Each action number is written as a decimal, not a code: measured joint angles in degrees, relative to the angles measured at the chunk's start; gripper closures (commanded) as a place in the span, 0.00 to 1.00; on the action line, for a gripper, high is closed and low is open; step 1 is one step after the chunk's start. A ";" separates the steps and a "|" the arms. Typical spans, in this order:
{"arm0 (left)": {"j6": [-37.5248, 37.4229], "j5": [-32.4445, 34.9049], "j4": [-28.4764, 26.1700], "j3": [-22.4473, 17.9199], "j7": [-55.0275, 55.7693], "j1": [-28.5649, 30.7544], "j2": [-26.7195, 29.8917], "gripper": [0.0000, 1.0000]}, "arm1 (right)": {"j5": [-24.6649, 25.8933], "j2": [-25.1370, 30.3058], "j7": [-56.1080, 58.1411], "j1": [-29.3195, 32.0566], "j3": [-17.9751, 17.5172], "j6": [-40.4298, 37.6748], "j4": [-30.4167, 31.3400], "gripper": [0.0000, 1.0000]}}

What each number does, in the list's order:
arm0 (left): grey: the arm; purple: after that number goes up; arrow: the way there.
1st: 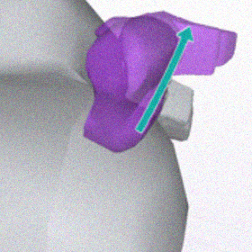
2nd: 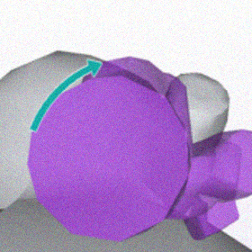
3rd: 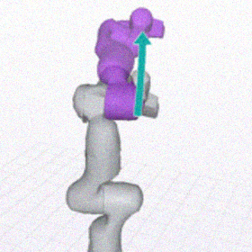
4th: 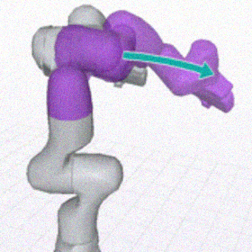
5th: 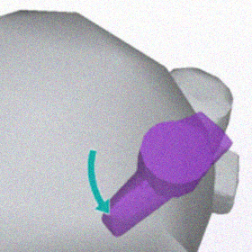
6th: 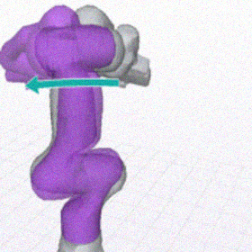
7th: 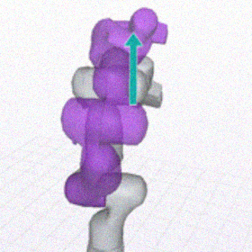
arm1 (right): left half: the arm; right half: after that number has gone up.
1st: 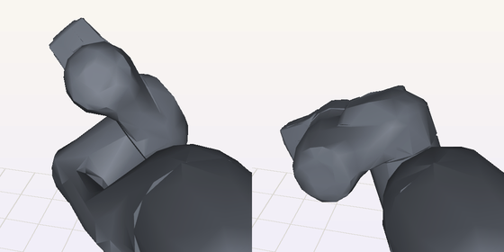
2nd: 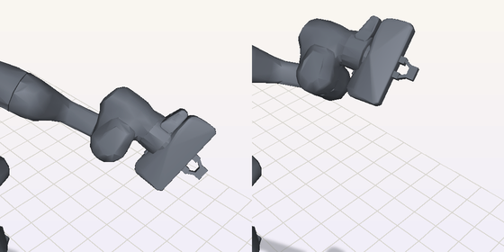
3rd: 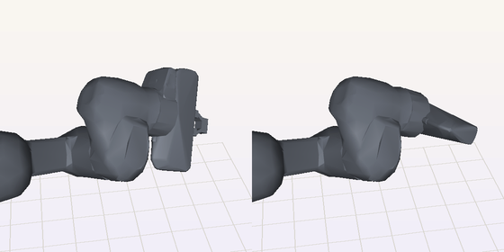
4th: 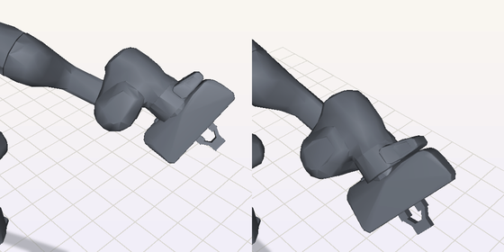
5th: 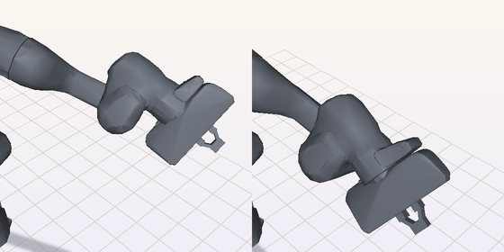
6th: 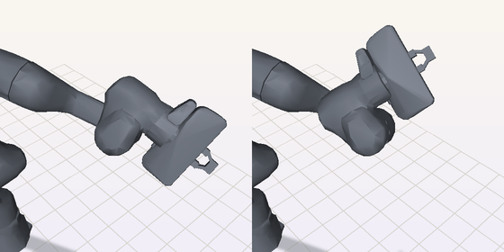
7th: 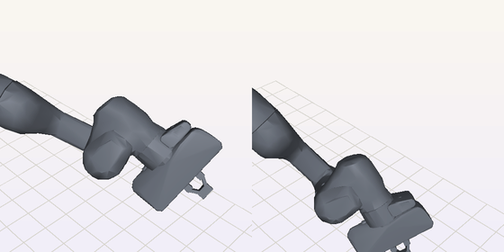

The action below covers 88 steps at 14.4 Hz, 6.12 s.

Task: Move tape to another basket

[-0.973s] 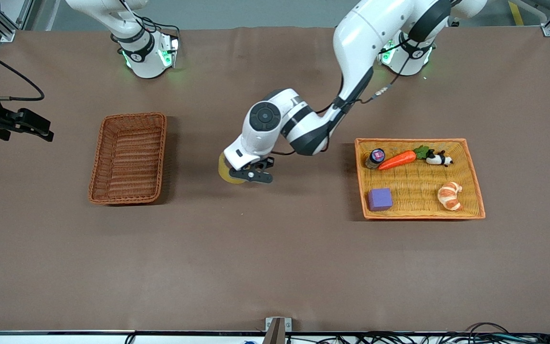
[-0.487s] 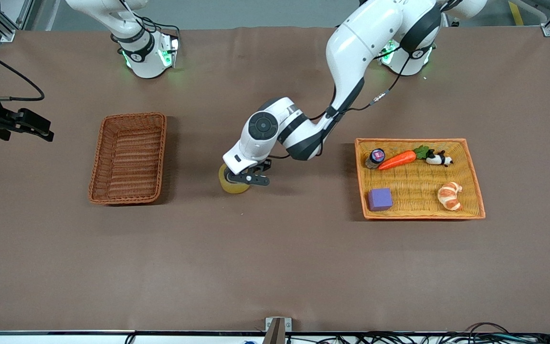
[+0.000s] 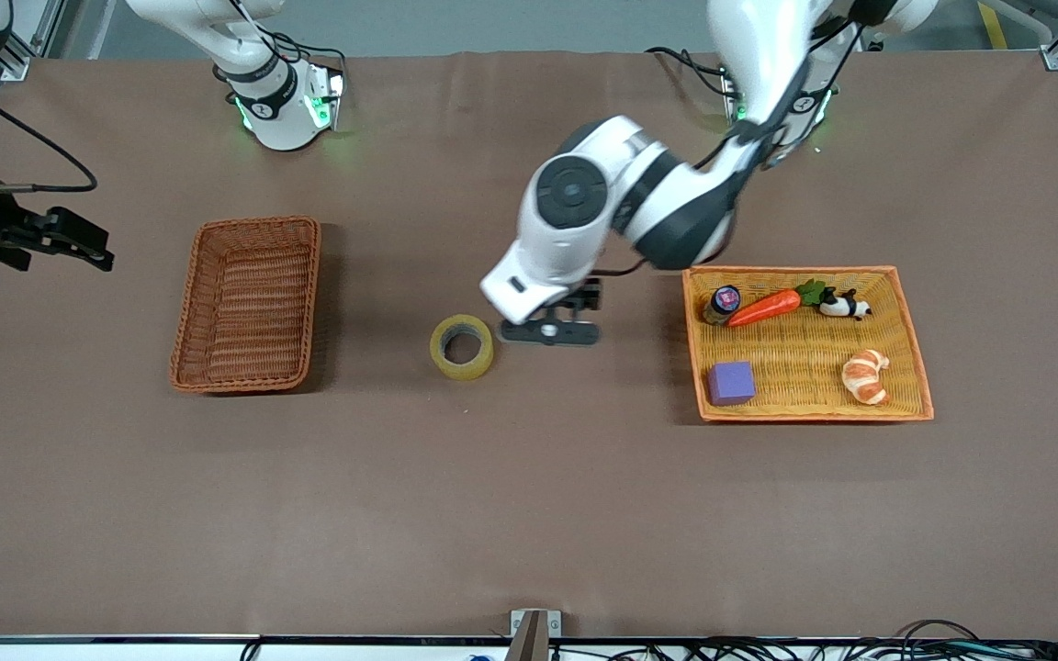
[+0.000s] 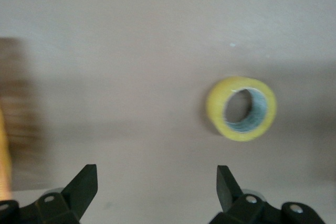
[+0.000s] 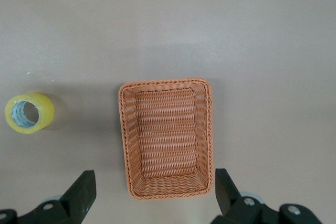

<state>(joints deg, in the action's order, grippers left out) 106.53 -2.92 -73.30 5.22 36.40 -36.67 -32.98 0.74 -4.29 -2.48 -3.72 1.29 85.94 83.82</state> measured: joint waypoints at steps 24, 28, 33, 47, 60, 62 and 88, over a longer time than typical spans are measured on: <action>-2.29 0.87 -34.46 -0.33 -26.42 32.40 38.81 0.00 | 7.48 -28.14 -35.37 -8.36 -23.13 44.86 19.50 0.00; -3.07 0.87 -34.98 -0.41 -29.24 34.10 39.01 0.00 | 9.80 -30.22 -35.54 -8.97 -24.27 45.90 19.53 0.00; -6.45 1.74 -27.63 -0.11 -29.17 33.61 33.94 0.00 | 9.91 -31.89 -35.54 -9.23 -24.30 48.77 21.07 0.00; -4.75 3.58 -25.83 0.04 -29.20 33.64 32.23 0.00 | 10.19 -33.80 -42.89 -7.47 -23.38 45.30 19.72 1.00; -4.63 3.66 -24.63 0.18 -29.26 33.87 32.09 0.00 | 10.10 -8.92 -16.98 -0.93 -13.01 20.09 23.54 1.00; -4.63 3.66 -24.62 0.18 -29.26 33.86 32.08 0.00 | 8.09 -7.07 -9.84 -0.71 -7.55 21.70 27.20 1.00; -4.71 3.66 -24.28 0.18 -29.16 33.79 32.08 0.00 | 7.11 -4.41 4.41 0.01 4.53 50.88 42.23 0.00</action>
<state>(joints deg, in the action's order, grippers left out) 101.82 0.74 -97.57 5.40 7.24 -2.88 -0.90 7.85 -8.70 1.93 -3.71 5.82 136.82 126.05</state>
